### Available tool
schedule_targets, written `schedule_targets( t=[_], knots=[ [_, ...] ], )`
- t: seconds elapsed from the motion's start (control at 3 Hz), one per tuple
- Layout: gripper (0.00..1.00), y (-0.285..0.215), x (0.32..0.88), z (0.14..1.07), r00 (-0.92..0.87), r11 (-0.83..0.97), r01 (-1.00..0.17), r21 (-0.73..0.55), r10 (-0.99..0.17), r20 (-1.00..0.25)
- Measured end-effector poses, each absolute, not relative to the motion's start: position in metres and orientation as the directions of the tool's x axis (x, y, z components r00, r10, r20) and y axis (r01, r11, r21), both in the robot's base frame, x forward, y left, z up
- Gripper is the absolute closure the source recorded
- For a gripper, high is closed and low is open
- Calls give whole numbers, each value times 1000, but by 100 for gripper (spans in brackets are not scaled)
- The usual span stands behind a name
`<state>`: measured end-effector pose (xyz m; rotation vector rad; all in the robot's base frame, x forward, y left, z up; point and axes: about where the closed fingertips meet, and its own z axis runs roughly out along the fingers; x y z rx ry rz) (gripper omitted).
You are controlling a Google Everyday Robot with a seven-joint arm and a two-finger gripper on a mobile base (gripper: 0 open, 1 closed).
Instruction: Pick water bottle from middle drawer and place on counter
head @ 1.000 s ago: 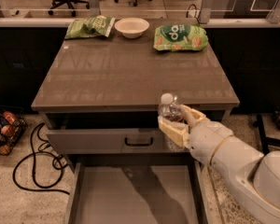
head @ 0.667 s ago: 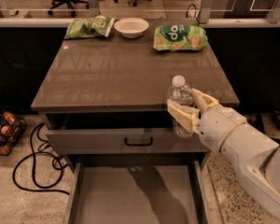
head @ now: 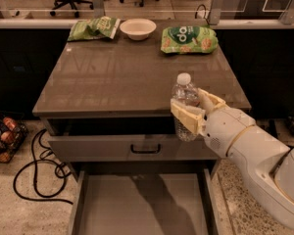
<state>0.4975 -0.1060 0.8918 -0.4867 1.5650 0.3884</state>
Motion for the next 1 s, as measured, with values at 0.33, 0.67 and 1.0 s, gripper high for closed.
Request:
schedule_targets(
  t=[0.33, 0.67, 1.0],
  knots=[
    [100, -92, 493, 920, 13, 857, -513, -36, -34, -999],
    [100, -65, 496, 960, 64, 867, -495, -60, -32, -997],
    [100, -46, 514, 994, 99, 883, -460, -89, -48, -994]
  ],
)
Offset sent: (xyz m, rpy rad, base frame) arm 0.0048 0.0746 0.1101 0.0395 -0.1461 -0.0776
